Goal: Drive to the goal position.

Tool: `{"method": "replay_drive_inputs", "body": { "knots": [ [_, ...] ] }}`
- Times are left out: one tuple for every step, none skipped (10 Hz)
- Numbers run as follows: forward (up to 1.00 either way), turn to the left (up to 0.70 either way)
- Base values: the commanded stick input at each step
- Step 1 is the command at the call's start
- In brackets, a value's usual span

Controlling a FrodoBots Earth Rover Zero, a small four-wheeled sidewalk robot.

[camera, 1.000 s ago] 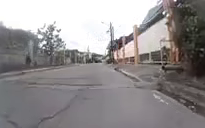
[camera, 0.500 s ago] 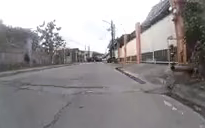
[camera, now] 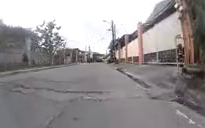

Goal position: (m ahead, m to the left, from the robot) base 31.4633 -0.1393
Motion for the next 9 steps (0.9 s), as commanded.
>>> {"method": "replay_drive_inputs", "body": {
  "knots": [
    [0.68, 0.0],
    [0.68, 0.0],
    [0.68, 0.0],
    [0.68, 0.0],
    [0.68, 0.0],
    [0.68, 0.0],
    [0.68, 0.0],
    [0.68, 0.0],
    [0.68, 0.0]
  ]
}}
